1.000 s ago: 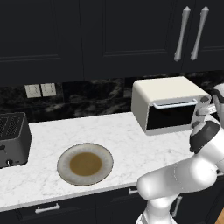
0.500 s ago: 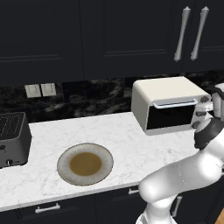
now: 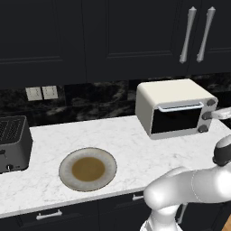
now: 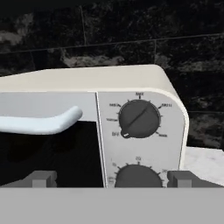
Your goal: Pick up the kebab skewer and baguette bread, and place them inside the toaster oven. Close the toaster oven door and start by setting the timer.
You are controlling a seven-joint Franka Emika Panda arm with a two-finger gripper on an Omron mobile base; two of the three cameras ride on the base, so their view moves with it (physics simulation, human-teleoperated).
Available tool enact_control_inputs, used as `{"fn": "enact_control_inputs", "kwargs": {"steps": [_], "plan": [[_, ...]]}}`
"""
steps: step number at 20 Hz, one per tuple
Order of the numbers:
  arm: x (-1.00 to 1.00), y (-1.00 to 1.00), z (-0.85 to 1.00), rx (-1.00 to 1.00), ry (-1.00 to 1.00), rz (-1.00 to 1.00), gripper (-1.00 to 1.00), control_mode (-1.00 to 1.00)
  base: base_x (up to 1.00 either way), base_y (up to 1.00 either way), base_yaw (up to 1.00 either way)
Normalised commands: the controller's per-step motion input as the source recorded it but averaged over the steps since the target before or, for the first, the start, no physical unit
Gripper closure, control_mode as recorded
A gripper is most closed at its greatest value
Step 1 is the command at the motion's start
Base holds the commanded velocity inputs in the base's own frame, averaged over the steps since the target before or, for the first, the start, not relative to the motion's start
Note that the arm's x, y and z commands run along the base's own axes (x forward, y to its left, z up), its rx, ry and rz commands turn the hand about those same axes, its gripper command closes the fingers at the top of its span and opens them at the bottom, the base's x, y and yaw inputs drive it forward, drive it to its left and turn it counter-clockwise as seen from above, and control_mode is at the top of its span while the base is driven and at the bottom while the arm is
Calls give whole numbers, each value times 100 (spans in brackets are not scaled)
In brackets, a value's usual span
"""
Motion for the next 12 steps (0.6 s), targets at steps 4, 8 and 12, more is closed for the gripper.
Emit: {"fn": "enact_control_inputs", "kwargs": {"steps": [4, 8, 12], "plan": [[-29, 0, 0, 0, -8, -12, -100, -100, 0, 0, 0], [-3, 0, -12, 0, -5, -19, -100, -100, 0, 0, 0], [0, 0, -32, 0, -5, -13, -100, -100, 0, 0, 0]]}}
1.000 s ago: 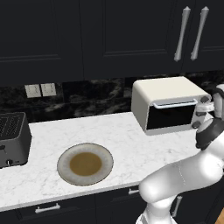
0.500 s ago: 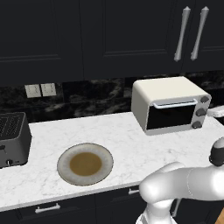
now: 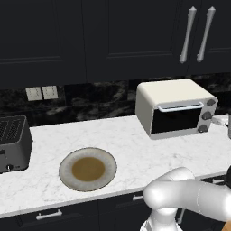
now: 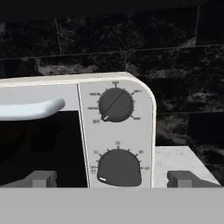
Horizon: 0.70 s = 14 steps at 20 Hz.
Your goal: Pick up the kebab skewer and baguette bread, and place them inside the toaster oven. Close the toaster oven door and start by setting the timer.
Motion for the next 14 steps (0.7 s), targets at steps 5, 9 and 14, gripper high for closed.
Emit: {"fn": "enact_control_inputs", "kwargs": {"steps": [5, 9, 14], "plan": [[-1, 0, -26, 0, -2, -1, -100, -100, 0, 0, 0], [-7, 0, -30, 0, -1, 0, -100, -100, 0, 0, 0], [-2, 0, -32, 0, 0, 0, -100, -100, 0, 0, 0]]}}
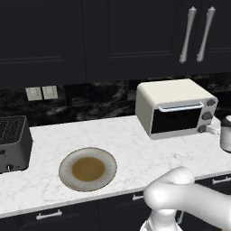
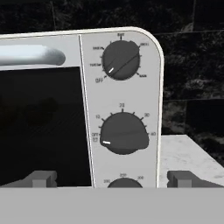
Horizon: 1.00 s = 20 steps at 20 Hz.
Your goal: Pick up the kebab skewer and baguette bread, and place them inside the toaster oven. Close the toaster oven door and start by setting the timer.
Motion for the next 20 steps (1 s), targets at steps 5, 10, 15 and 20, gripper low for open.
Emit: {"fn": "enact_control_inputs", "kwargs": {"steps": [5, 10, 15, 20], "plan": [[0, 0, -12, 0, 0, 0, -100, -100, 0, 0, 0], [0, 0, -20, 0, 0, 0, -100, -100, 0, 0, 0], [0, 0, -20, 0, 0, 0, -100, -100, 0, 0, 0], [0, 0, -5, 0, 0, 0, -100, -100, 0, 0, 0]]}}
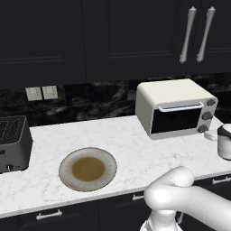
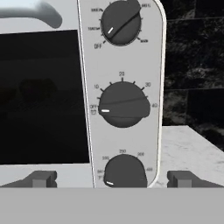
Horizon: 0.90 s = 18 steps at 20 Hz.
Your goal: Pick up the kebab skewer and baguette bread, and place them inside the toaster oven. Close the toaster oven door and start by setting the timer.
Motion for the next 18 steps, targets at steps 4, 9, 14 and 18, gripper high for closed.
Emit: {"fn": "enact_control_inputs", "kwargs": {"steps": [4, 9, 14, 18], "plan": [[-7, 0, -20, 0, 0, 0, -100, -100, 0, 0, 0], [-8, 0, -24, 0, 0, 0, -100, -100, 0, 0, 0], [0, 0, -3, 0, 0, 0, -100, -100, 0, 0, 0], [0, 0, 0, 0, 0, 0, -100, -100, 0, 0, 0]]}}
